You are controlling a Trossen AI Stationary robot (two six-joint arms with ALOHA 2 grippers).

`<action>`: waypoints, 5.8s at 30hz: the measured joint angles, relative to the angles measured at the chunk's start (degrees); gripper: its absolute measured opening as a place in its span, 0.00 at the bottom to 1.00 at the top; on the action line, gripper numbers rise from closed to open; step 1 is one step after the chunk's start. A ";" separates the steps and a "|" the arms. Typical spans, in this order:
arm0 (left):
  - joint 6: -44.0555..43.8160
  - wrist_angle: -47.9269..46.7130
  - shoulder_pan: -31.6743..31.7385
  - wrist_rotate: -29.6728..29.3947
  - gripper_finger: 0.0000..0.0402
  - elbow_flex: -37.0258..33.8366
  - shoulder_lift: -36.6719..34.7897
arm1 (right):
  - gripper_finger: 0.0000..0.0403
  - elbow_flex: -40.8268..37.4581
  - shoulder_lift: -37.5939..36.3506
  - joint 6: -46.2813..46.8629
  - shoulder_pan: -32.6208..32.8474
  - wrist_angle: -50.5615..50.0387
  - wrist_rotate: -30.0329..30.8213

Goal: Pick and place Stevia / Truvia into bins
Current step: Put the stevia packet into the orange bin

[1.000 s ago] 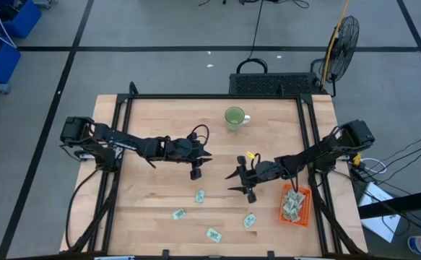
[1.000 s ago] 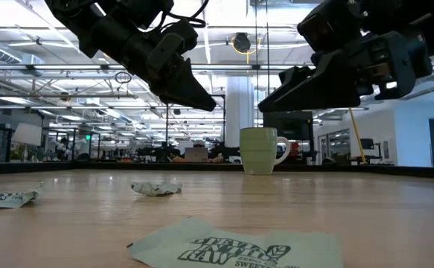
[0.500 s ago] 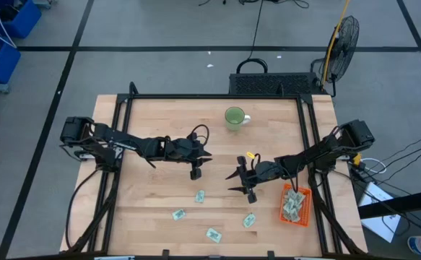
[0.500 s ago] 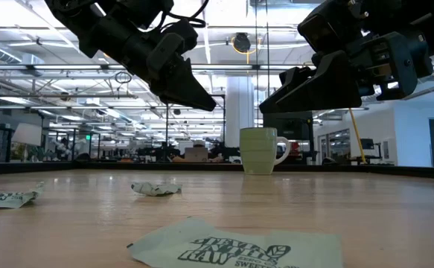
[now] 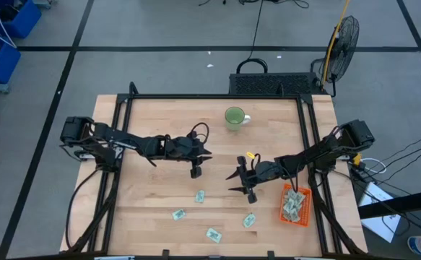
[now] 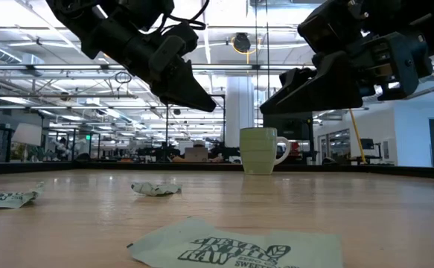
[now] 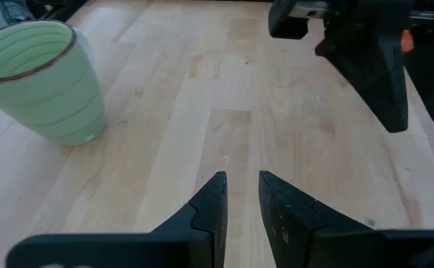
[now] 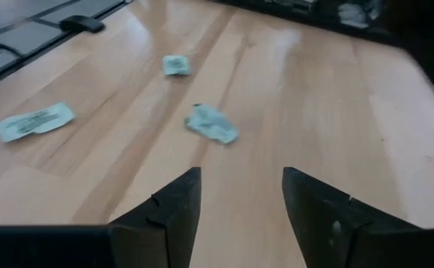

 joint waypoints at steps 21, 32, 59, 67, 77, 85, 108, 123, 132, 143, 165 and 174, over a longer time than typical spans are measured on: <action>-7.91 3.93 -0.26 0.19 0.21 0.02 -0.02 | 0.45 0.00 -0.02 1.29 0.02 -0.67 -3.97; -11.77 4.50 -0.24 0.39 0.21 0.02 0.00 | 0.45 0.00 -0.02 1.22 0.02 -0.76 -3.99; -7.85 -26.82 -25.21 11.48 0.21 0.00 -0.44 | 0.45 0.00 0.00 1.24 0.04 -1.18 -3.99; -13.11 -25.86 -25.05 10.67 0.21 0.02 2.17 | 0.45 0.02 0.00 0.87 0.02 -1.38 -3.97; -12.83 -23.49 -25.46 10.72 0.21 0.02 2.32 | 0.45 0.02 0.00 0.78 0.02 -1.66 -3.97; -12.57 -22.31 -26.27 11.19 0.21 -0.11 4.94 | 0.45 0.02 -0.01 0.78 0.02 -1.87 -3.97; -11.26 -21.12 -26.27 13.48 0.18 0.02 6.62 | 0.45 0.04 0.00 0.78 0.00 -3.03 -3.88; -5.71 -18.05 -22.59 -7.90 0.02 3.33 3.75 | 0.45 0.04 -0.02 13.55 0.00 9.03 7.81; 2.82 -13.90 -17.14 -27.01 0.01 10.54 2.99 | 0.45 0.00 -0.02 23.15 -1.71 9.96 14.17; 7.87 -6.84 -13.58 -21.32 0.01 10.67 2.99 | 0.45 0.00 0.00 32.31 -3.45 9.12 14.06; 13.38 -2.17 -12.16 -21.54 0.02 10.64 3.06 | 0.45 0.00 0.00 29.03 -4.09 12.57 9.44; 12.00 -1.72 -10.93 -16.70 0.03 10.62 3.06 | 0.31 0.00 0.00 27.73 -4.09 13.03 9.47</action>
